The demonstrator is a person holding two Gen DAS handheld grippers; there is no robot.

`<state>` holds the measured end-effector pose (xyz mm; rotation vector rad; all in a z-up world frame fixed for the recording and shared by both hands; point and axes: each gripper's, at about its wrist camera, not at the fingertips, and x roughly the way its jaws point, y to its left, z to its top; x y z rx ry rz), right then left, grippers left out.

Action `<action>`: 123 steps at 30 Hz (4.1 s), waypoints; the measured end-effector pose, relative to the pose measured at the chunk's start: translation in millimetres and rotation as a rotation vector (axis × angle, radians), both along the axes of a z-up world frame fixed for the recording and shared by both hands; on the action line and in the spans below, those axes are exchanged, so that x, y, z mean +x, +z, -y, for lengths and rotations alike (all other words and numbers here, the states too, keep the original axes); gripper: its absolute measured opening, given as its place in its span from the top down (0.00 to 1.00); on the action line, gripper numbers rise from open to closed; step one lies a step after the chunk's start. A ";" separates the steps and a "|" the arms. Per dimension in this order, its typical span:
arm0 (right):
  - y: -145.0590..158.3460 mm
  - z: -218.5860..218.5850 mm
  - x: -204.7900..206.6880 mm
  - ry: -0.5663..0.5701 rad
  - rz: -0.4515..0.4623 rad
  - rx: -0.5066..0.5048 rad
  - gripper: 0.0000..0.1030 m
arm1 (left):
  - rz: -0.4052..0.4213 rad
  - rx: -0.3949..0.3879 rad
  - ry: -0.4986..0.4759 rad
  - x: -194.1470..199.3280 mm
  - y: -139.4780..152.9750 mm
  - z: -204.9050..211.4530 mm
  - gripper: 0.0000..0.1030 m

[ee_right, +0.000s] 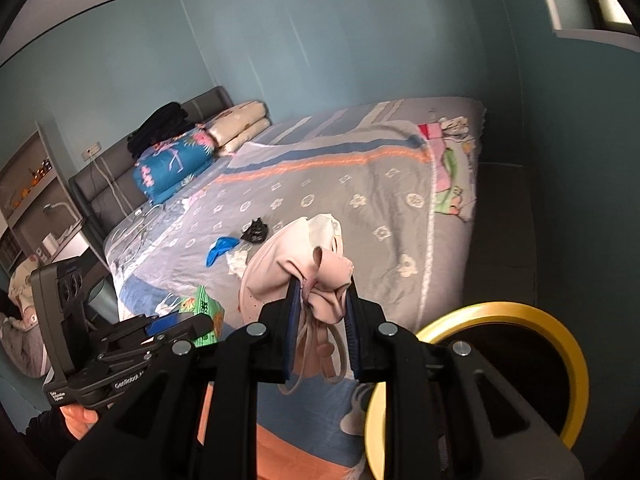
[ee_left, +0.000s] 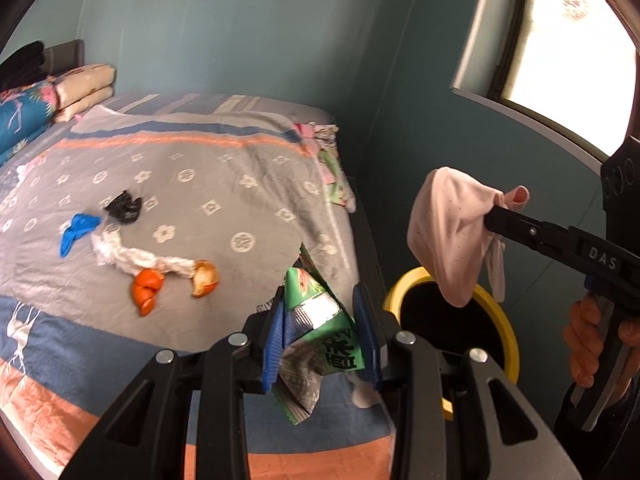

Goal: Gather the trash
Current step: 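Carry the green packet and pink bag to the yellow bin and open both grippers, then move both tools back over the bed toward the blue glove and orange peel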

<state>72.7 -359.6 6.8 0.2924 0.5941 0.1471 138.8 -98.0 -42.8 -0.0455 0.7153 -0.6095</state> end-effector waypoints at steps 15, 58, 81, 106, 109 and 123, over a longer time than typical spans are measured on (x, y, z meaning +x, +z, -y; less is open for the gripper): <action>-2.8 55.7 -25.1 -0.132 0.013 0.021 0.81 | -0.009 0.011 -0.145 -17.0 -0.9 66.7 0.70; -68.0 155.6 -41.3 -0.352 -0.102 0.179 0.63 | -0.107 0.094 -0.308 -28.5 -52.8 156.7 0.22; -35.5 77.4 2.3 -0.187 0.015 0.110 0.19 | -0.069 0.053 -0.044 33.8 -42.5 53.4 0.14; -61.2 -75.6 134.6 0.046 -0.042 0.050 0.12 | -0.078 0.069 0.295 136.2 -53.3 -132.1 0.13; -73.3 -94.9 155.9 0.078 -0.075 0.031 0.12 | -0.092 0.079 0.337 152.9 -61.4 -156.5 0.13; -142.0 -162.4 231.7 0.122 -0.214 -0.108 0.12 | -0.126 0.158 0.418 223.4 -94.2 -225.0 0.13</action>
